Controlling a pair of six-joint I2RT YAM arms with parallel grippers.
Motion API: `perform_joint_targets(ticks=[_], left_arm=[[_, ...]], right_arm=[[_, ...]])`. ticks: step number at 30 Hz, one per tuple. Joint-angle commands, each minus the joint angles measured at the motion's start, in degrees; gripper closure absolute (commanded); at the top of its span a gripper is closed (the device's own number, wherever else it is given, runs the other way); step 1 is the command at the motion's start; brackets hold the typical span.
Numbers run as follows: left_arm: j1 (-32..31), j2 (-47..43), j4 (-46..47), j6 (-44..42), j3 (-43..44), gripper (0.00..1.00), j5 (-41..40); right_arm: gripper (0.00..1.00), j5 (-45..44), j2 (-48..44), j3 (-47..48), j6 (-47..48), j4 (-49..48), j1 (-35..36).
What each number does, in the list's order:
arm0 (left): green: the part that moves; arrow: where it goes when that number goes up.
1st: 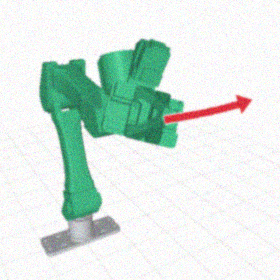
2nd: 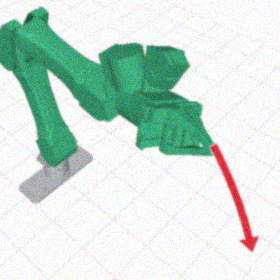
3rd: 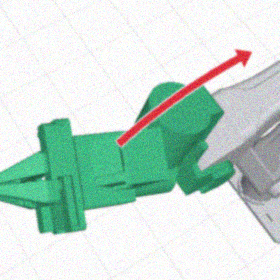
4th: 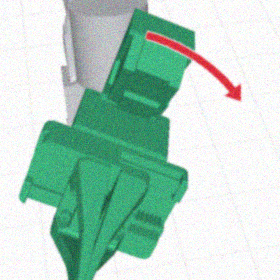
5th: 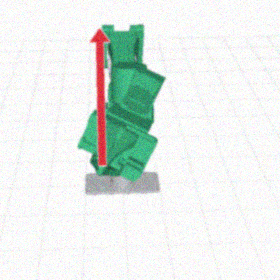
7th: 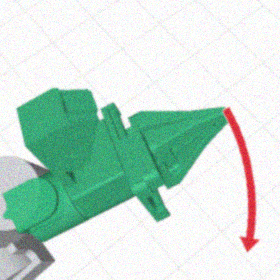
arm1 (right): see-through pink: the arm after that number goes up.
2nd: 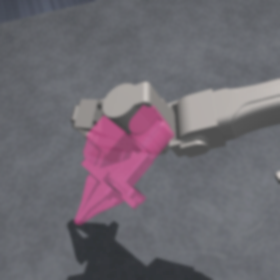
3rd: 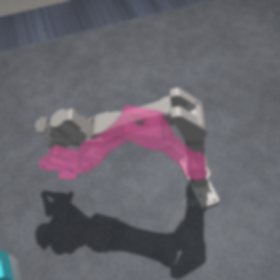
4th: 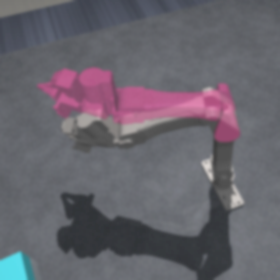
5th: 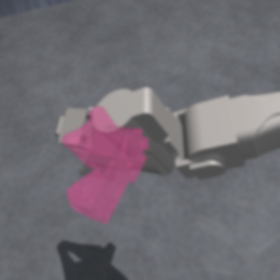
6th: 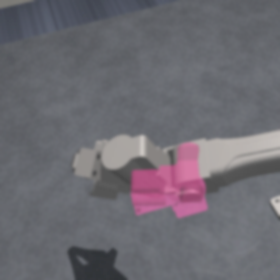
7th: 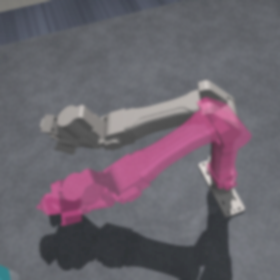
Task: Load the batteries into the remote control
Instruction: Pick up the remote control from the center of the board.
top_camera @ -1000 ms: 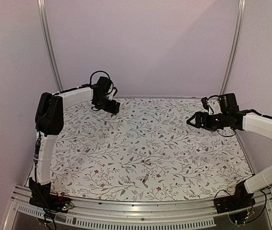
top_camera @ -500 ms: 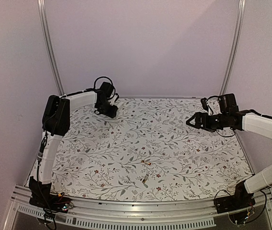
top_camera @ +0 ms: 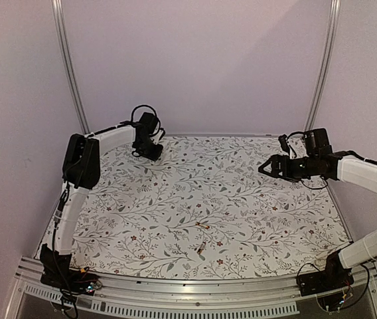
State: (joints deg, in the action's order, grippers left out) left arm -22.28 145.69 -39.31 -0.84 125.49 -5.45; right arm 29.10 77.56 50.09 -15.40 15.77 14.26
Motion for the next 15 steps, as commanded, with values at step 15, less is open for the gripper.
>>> perform_joint_targets(ticks=[15], left_arm=[[-3.79,-32.01,5.37,28.65,-28.58,1.0,39.91]], right_arm=[[0.01,-13.03,-20.84,0.22,18.99,1.33,14.88]])
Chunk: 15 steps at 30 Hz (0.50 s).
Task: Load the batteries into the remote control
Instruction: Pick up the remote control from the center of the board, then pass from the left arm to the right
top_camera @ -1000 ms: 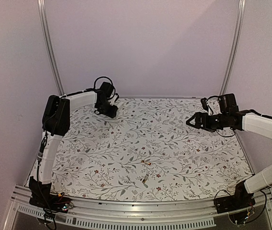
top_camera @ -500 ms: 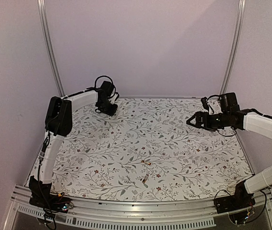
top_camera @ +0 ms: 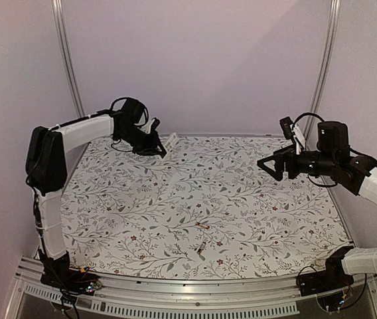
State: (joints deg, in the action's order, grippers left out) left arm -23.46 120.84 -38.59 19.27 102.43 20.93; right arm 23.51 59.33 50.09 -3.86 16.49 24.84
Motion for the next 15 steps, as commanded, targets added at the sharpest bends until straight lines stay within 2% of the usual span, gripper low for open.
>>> perform_joint_targets(ticks=[1,5,9,15], left_arm=[[-3.21,-8.9,4.52,9.36,-6.5,1.0,17.24],[-5.57,-15.65,3.18,12.06,-9.97,1.0,24.0],[-8.41,-20.07,-2.17,11.53,-11.78,1.0,26.45],[-14.47,-22.29,-16.92,4.94,-11.9,1.0,22.43]], right_arm=[[0.01,-9.72,-3.34,0.25,8.58,0.8,6.27],[0.04,-19.98,-4.13,0.67,14.7,0.8,15.41],[0.04,-31.08,-2.12,3.62,23.81,3.4,26.62],[0.04,-40.57,5.56,11.01,36.4,11.01,38.83]])
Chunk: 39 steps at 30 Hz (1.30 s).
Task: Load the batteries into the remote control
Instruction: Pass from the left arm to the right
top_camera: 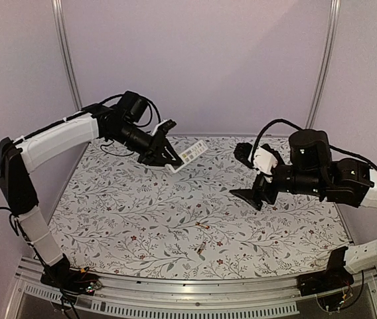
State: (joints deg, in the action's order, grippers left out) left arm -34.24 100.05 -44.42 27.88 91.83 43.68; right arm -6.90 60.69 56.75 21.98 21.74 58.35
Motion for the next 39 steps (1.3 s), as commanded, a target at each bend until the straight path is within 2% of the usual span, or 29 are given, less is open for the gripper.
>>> perform_joint_targets(ticks=[1,5,14,20,29,36,39], left_arm=[[-4.71,-1.83,-11.58,-3.64,-1.9,1.0,-0.16],[-9.27,-1.9,-13.05,-3.22,-2.87,1.0,1.28],[-16.42,-0.47,-14.93,-3.16,-1.03,1.0,2.35],[-18.41,0.73,-14.87,-2.06,0.79,1.0,3.02],[-20.05,1.63,-14.78,-1.73,1.4,1.0,4.25],[-20.52,2.49,-14.07,-2.13,1.47,1.0,7.4],[-20.52,2.53,-14.04,-2.3,1.75,1.0,8.2]], right_arm=[[0.04,-11.24,5.91,5.26,11.47,6.56,7.31],[0.07,-11.8,10.54,9.25,13.87,11.03,9.76],[0.18,-4.52,15.4,15.29,15.29,18.95,11.59],[0.23,-4.18,18.94,17.53,16.04,21.93,13.16],[0.23,-6.18,23.7,20.13,17.06,23.03,13.75],[0.36,-4.07,25.56,20.68,17.48,22.98,14.12],[0.46,-3.89,25.62,20.47,17.44,23.05,14.16]])
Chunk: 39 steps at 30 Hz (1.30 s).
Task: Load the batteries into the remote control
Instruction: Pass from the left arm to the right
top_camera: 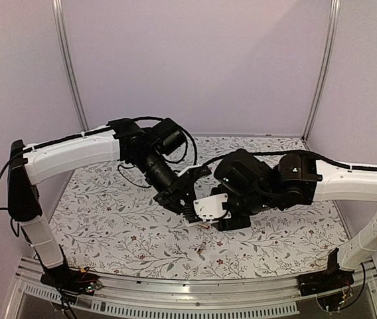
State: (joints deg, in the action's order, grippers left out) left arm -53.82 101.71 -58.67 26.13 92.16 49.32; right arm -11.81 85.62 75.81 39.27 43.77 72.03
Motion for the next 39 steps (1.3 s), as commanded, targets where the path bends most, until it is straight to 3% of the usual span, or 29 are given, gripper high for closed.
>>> perform_joint_targets(ticks=[1,5,7,11,16,17,21,27,33,39], left_arm=[[-0.93,0.95,0.23,-0.63,1.48,1.0,2.72],[-0.55,1.33,0.13,-1.29,2.11,0.98,3.43],[-0.22,1.38,-0.42,-2.31,2.91,0.86,3.38],[3.38,-0.07,-0.34,-2.76,5.19,0.55,3.82],[12.16,-6.35,3.17,-3.4,9.6,0.06,2.07],[14.11,-7.98,5.4,-2.96,9.07,0.01,1.39],[18.7,-19.0,20.27,-0.65,-0.89,0.01,-7.77],[18.21,-32.2,45.43,2.26,-20.7,0.01,-18.24],[8.2,-33.84,54.8,-5.34,-26.38,0.0,-24.87],[-0.48,-30.39,71.29,-7.34,-29.66,0.02,-19.88]], right_arm=[[0.5,1.07,0.64,1.36,0.05,1.0,0.56],[0.68,1.81,0.02,1.4,-0.54,0.82,0.51],[0.71,2.11,-0.31,1.61,-1.34,0.83,0.56],[0.75,3.22,-1.55,1.23,-3.11,0.01,0.48],[0.77,7.4,-5.13,0.49,-5.48,-3.85,-1.06],[0.77,8.85,-6.6,0.43,-6.72,-5.15,-2.02],[0.77,19.3,-12.93,-1.77,-13.6,-15.07,-8.68],[0.77,30.67,-20.91,-5.43,-27.5,-29.44,-16.74],[0.77,37.56,-24.29,-9.35,-42.44,-45.23,-21.35],[0.78,42.45,-23.18,-11.83,-55.71,-58.35,-23.31]])
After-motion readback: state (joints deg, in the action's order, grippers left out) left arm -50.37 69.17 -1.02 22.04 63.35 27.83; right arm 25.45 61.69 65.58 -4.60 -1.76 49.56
